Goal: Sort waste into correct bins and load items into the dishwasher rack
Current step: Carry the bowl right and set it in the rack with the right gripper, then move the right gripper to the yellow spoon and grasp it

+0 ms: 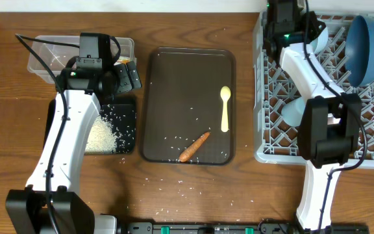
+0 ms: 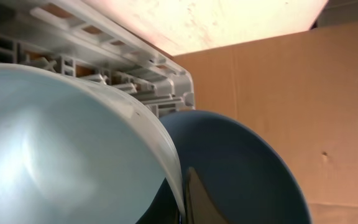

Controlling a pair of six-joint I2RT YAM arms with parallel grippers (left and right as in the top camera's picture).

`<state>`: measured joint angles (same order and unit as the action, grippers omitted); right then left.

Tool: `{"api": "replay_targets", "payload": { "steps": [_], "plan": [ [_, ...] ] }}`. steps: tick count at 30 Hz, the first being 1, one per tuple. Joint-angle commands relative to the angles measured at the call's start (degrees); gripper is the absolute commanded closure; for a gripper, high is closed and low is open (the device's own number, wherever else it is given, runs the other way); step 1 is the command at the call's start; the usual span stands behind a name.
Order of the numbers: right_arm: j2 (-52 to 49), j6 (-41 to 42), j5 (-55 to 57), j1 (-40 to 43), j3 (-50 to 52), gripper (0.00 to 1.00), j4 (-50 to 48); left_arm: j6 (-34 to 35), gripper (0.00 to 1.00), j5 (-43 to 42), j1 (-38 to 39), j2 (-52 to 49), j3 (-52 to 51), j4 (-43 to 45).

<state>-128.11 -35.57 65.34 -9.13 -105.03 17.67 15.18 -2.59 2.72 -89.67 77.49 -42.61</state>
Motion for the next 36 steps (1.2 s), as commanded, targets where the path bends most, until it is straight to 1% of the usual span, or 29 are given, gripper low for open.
{"api": "replay_targets", "payload": {
  "steps": [1, 5, 10, 14, 15, 16, 17, 19, 20, 21, 22, 23, 24, 26, 31, 34, 36],
  "plan": [
    [-2.3, -1.6, 3.9, -0.6, -0.2, 0.99, 0.0, -0.1, 0.03, 0.5, -0.1, 1.3, -0.2, -0.1],
    [-3.4, -1.6, 5.3, -0.7, -0.2, 0.99, 2.3, -0.1, 0.03, 0.5, -0.1, 1.3, -0.2, -0.1],
    [-3.4, 0.4, 7.3, -1.9, -0.2, 0.99, 7.7, -0.1, 0.03, 0.5, -0.1, 1.3, -0.2, -0.1],
    [-3.4, 0.3, 7.3, -3.8, -0.2, 0.94, 12.5, -0.1, 0.03, 0.5, -0.1, 1.3, -0.2, -0.1],
    [-3.4, 0.4, 7.3, -4.3, -0.2, 0.88, 13.3, -0.1, 0.03, 0.5, -0.1, 1.3, -0.2, -0.1],
    [-3.4, 0.3, 7.3, -4.8, -0.2, 0.75, 13.9, -0.1, 0.03, 0.5, -0.1, 1.3, -0.2, -0.1],
    [-3.4, 0.4, 7.3, -5.3, -0.2, 0.7, 14.8, -0.1, 0.03, 0.5, -0.1, 1.3, -0.2, -0.1],
    [-3.4, 0.3, 7.3, -6.2, -0.2, 0.69, 16.1, -0.1, 0.03, 0.5, -0.1, 1.3, -0.2, -0.1],
    [-3.4, 0.4, 7.3, -6.7, -0.2, 0.64, 16.5, -0.1, 0.03, 0.5, -0.1, 1.3, -0.2, -0.1],
    [-3.4, 0.4, 7.3, -7.0, -0.2, 0.49, 16.5, -0.1, 0.03, 0.5, -0.1, 1.3, -0.2, -0.1],
    [-3.4, 0.4, 7.3, -7.4, -0.2, 0.29, 16.3, -0.1, 0.03, 0.5, -0.1, 1.3, -0.2, -0.1],
    [-3.4, 0.4, 7.3, -7.8, -0.2, 0.16, 15.5, -0.1, 0.03, 0.5, -0.1, 1.3, -0.2, -0.1],
    [-3.4, 0.4, 7.3, -8.1, -0.3, 0.07, 14.4, -0.1, 0.03, 0.5, -0.1, 1.3, -0.2, -0.1],
    [-3.0, 0.3, 7.2, -8.8, -0.7, 0.01, 12.7, -0.1, 0.03, 0.5, -0.1, 1.3, -0.2, -0.1],
    [-0.1, 0.3, 2.1, -10.5, -2.2, 0.01, 12.3, -0.1, 0.03, 0.5, -0.1, 1.3, -0.2, -0.1],
    [3.2, 0.6, -3.8, -11.7, -2.3, 0.01, 12.3, -0.1, 0.03, 0.5, -0.1, 1.3, -0.2, -0.1],
    [5.5, 4.1, -8.2, -12.7, -2.3, 0.01, 12.5, -0.1, 0.02, 0.5, -0.1, 1.3, -0.2, -0.1]
  ]
}}
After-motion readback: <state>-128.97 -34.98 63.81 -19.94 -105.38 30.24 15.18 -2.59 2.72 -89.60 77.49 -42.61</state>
